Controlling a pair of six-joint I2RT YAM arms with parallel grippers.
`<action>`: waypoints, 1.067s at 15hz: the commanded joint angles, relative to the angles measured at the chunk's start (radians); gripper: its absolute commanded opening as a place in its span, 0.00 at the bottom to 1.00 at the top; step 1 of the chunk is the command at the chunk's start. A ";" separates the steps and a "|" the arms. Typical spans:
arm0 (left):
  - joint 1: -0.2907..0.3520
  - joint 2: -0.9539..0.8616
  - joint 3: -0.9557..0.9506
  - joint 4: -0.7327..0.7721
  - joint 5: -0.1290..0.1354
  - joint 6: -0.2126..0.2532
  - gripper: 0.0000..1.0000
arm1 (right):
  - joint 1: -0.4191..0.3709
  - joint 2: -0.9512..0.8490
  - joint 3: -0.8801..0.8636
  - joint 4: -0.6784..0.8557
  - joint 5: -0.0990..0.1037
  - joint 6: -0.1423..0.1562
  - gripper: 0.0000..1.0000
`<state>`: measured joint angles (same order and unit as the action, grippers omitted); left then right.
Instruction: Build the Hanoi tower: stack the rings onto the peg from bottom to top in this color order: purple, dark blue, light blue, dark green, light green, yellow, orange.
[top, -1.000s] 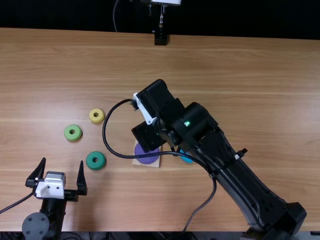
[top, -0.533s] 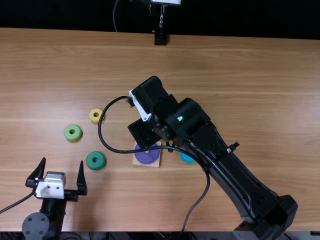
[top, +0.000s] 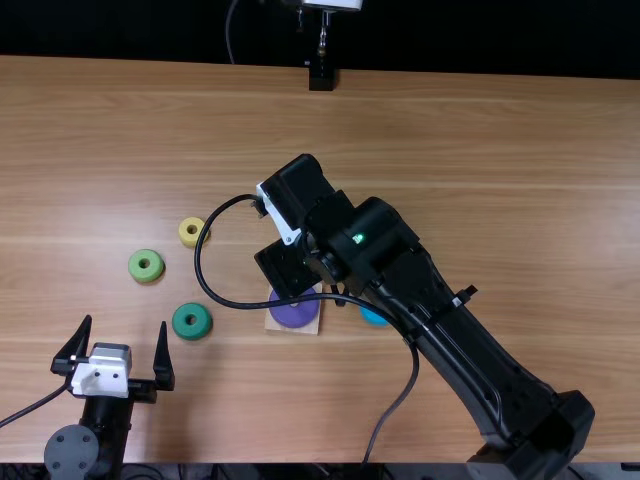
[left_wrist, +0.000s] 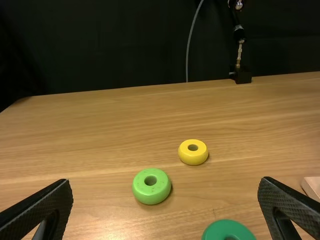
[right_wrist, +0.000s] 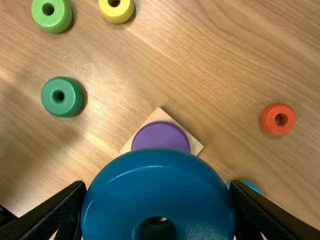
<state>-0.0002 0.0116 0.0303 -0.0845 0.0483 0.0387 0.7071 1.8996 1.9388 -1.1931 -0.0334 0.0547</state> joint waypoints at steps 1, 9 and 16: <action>-0.007 -0.012 -0.030 -0.002 -0.006 0.000 1.00 | 0.015 0.009 0.025 -0.003 -0.003 0.006 0.00; -0.007 -0.012 -0.030 -0.002 -0.006 0.000 1.00 | 0.032 0.018 0.022 -0.005 -0.003 0.006 0.00; -0.007 -0.012 -0.030 -0.002 -0.006 0.000 1.00 | 0.029 0.019 -0.011 -0.003 -0.002 0.004 0.00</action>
<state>-0.0002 0.0116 0.0303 -0.0837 0.0486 0.0391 0.7265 1.8999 1.9373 -1.1961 -0.0334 0.0544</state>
